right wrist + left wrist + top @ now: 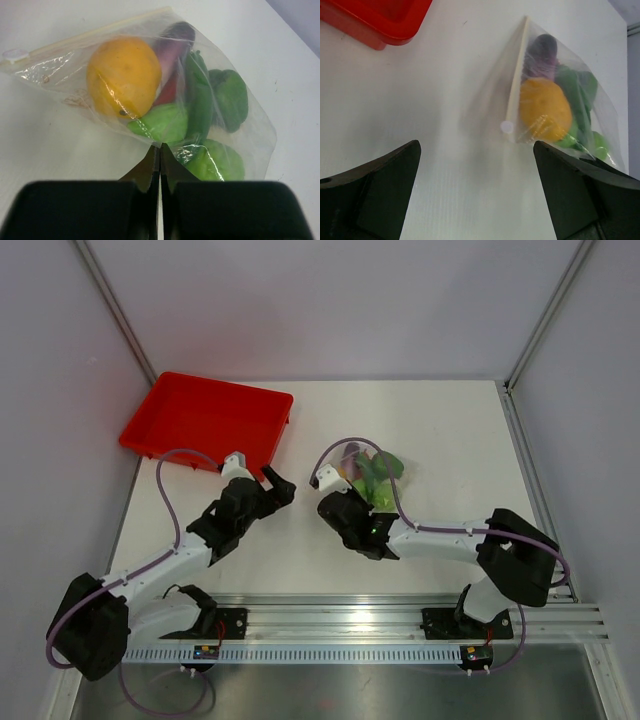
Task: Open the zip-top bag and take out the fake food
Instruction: Pick up the zipper food storage bag at the center of the board.
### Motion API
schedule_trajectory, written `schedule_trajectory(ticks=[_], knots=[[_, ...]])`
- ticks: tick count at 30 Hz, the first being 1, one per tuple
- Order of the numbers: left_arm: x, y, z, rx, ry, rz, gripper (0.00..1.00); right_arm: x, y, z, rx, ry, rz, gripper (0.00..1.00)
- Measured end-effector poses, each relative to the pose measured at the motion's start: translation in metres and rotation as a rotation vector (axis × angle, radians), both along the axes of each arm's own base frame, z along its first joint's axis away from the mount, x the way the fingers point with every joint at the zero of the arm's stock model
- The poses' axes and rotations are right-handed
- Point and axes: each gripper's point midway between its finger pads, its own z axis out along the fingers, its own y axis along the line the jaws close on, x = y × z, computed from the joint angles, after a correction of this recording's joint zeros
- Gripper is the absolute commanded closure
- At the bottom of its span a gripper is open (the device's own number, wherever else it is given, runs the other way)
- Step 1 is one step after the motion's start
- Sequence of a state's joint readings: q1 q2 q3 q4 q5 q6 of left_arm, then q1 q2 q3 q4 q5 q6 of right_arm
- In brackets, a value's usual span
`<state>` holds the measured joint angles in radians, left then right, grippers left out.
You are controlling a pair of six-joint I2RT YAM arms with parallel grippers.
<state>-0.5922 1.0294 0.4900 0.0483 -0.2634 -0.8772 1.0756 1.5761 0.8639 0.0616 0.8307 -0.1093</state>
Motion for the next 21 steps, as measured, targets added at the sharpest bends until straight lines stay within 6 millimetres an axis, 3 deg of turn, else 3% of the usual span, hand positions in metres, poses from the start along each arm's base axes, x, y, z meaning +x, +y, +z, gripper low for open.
schedule_trajectory(ticks=[7,12,21], knots=[[0.008,-0.005,-0.015,0.038,0.024,-0.014,0.01,-0.002,-0.01,0.005,0.107,-0.026,-0.084,1.0],[0.013,-0.017,0.003,0.056,-0.062,-0.113,0.01,-0.003,-0.02,0.009,0.138,-0.052,-0.13,1.0],[0.015,-0.027,0.045,0.052,-0.272,-0.21,0.01,-0.004,-0.04,0.036,0.242,-0.111,-0.191,1.0]])
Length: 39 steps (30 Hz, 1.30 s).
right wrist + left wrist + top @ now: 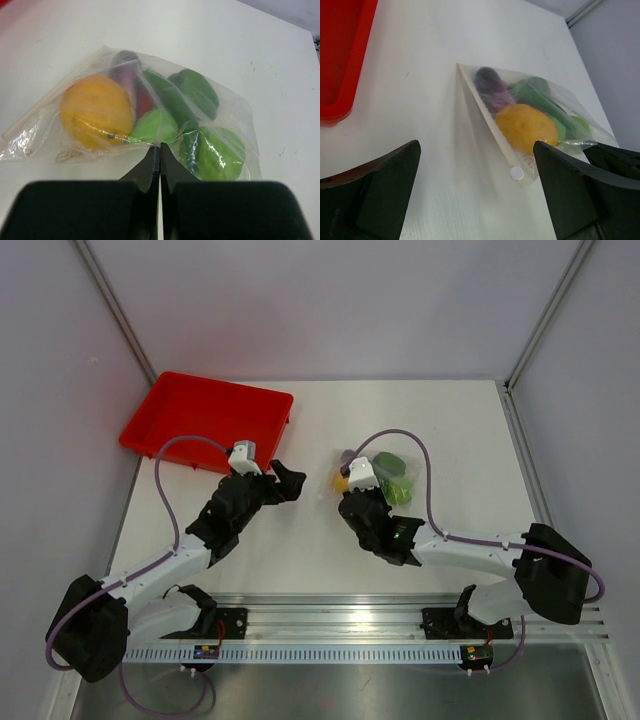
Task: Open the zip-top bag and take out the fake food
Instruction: Pick up the zipper food storage bag at the center of the board, then adjust the zipper food storage bag at the center of the board.
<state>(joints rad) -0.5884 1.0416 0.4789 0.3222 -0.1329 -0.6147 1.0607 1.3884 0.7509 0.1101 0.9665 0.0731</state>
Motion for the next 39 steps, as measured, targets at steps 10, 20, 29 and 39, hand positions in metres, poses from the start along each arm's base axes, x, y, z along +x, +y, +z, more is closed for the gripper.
schedule_trajectory(ticks=[10,20,29,39], knots=[[-0.002,-0.026,0.013,0.007,-0.129,-0.153,0.01,0.009,-0.031,0.021,0.176,-0.003,-0.074,1.0],[-0.029,-0.064,0.029,0.1,-0.34,-0.324,0.01,0.009,-0.046,0.024,0.263,0.023,-0.091,1.0],[-0.075,-0.09,0.057,0.218,-0.624,-0.491,0.01,0.006,-0.048,0.018,0.283,0.048,-0.108,0.99],[-0.097,-0.125,0.014,0.497,-0.715,-0.643,0.01,0.002,-0.051,0.031,0.322,0.031,-0.099,0.99]])
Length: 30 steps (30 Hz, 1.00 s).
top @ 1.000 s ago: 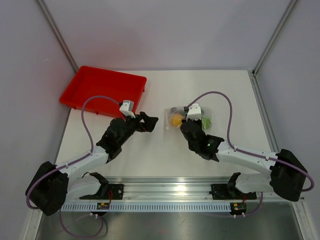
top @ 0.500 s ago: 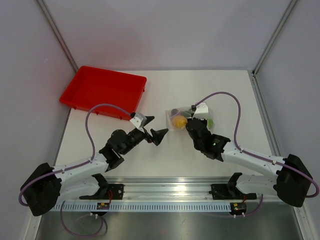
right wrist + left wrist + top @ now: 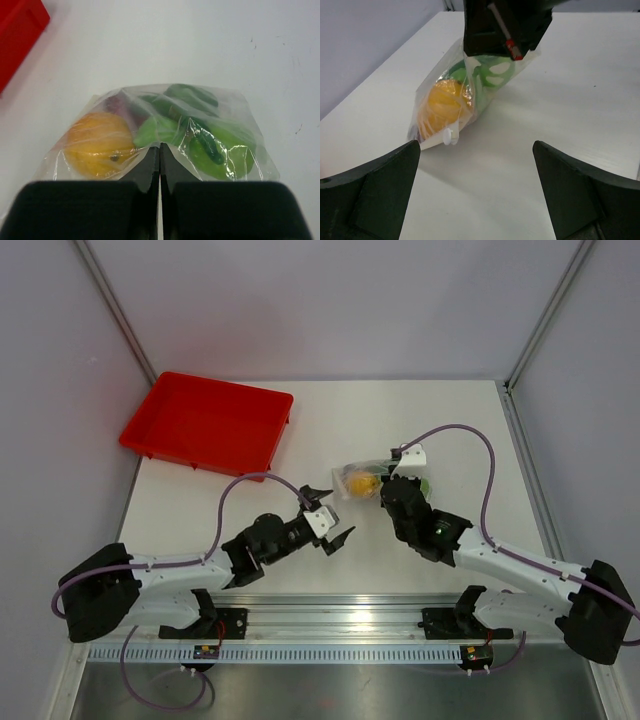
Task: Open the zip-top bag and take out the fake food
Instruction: Adjust the zipper food storage bag at the center of the board.
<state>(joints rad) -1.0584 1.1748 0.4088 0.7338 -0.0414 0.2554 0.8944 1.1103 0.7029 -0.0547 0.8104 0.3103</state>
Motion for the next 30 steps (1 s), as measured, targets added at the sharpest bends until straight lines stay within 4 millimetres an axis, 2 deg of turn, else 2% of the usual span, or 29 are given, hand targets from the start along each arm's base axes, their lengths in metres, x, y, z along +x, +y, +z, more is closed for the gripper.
schedule_trajectory(ticks=[6,12,15,17,20,21,24,30], knots=[[0.014,0.005,0.0,0.035,-0.04,0.071,0.01,-0.004,-0.001,0.02,0.061,-0.039,0.017,0.99],[0.023,0.003,-0.003,0.062,-0.062,0.105,0.09,-0.004,0.003,0.015,0.056,-0.021,0.038,0.99],[0.026,0.003,0.002,0.05,-0.072,0.104,0.09,-0.004,0.005,0.009,0.043,-0.007,0.042,0.99],[0.028,0.004,0.006,0.029,-0.077,0.097,0.12,-0.004,0.006,0.007,0.04,-0.001,0.046,0.99],[0.033,0.008,0.014,-0.007,-0.072,0.086,0.29,-0.004,0.007,0.007,0.042,0.001,0.054,0.99],[0.035,0.011,0.017,-0.019,-0.071,0.086,0.39,-0.004,0.008,0.007,0.044,0.003,0.058,0.99],[0.039,0.013,0.022,-0.046,-0.071,0.079,0.4,-0.004,0.008,0.007,0.046,0.003,0.061,0.99],[0.035,0.009,0.023,-0.059,-0.055,0.032,0.35,-0.006,0.008,0.012,0.062,-0.006,0.069,0.99]])
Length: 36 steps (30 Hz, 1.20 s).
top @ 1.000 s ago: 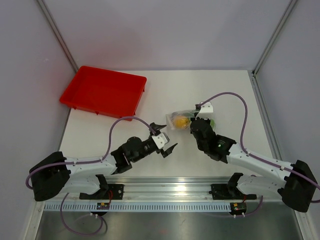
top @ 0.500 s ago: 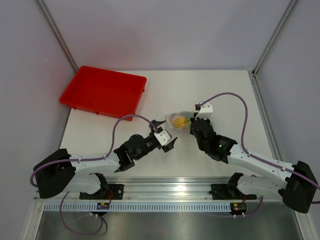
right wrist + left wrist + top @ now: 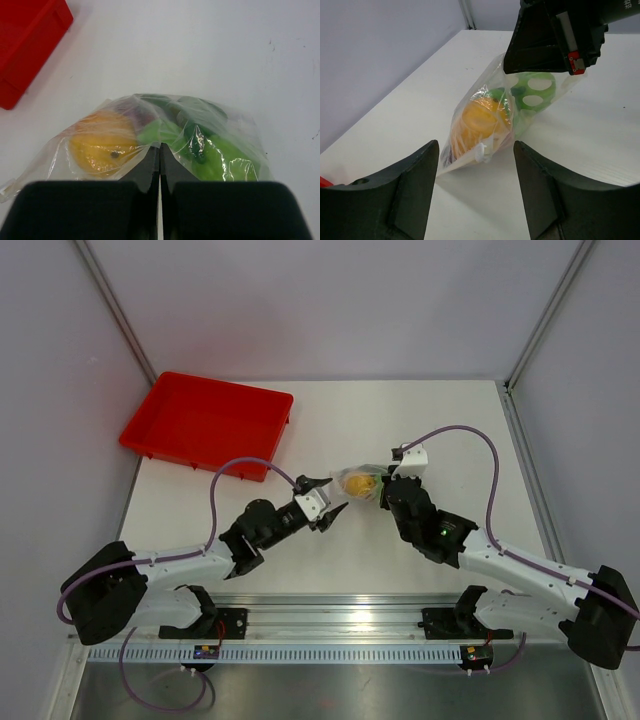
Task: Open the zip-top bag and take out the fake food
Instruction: Adjust the zipper food storage bag at the center of the board.
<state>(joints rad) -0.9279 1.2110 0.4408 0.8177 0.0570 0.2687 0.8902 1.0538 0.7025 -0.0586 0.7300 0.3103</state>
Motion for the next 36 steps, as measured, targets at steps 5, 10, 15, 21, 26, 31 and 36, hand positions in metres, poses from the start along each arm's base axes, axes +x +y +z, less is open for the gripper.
schedule_trajectory(ticks=[5,10,15,21,26,31,36], knots=[[-0.006,-0.004,-0.003,0.006,0.007,-0.042,0.36,-0.001,0.0,0.003,0.009,-0.004,0.006,0.99],[-0.006,-0.006,-0.012,0.03,0.027,-0.051,0.51,-0.001,0.001,0.003,0.014,-0.004,0.012,0.99],[-0.003,-0.005,-0.013,0.03,0.032,-0.042,0.67,-0.002,0.001,0.004,0.018,-0.005,0.015,0.99],[0.002,-0.007,-0.009,0.026,0.029,-0.035,0.67,-0.002,0.001,0.004,0.017,-0.005,0.016,0.99],[0.003,-0.007,-0.007,0.021,0.03,-0.032,0.81,-0.002,0.002,0.004,0.018,-0.005,0.016,0.99],[0.005,-0.008,-0.006,0.025,0.034,-0.03,0.98,-0.002,0.003,0.004,0.019,-0.003,0.023,0.99],[0.007,-0.009,-0.009,0.042,0.046,-0.029,1.0,-0.003,0.004,0.003,0.023,0.0,0.033,0.97]])
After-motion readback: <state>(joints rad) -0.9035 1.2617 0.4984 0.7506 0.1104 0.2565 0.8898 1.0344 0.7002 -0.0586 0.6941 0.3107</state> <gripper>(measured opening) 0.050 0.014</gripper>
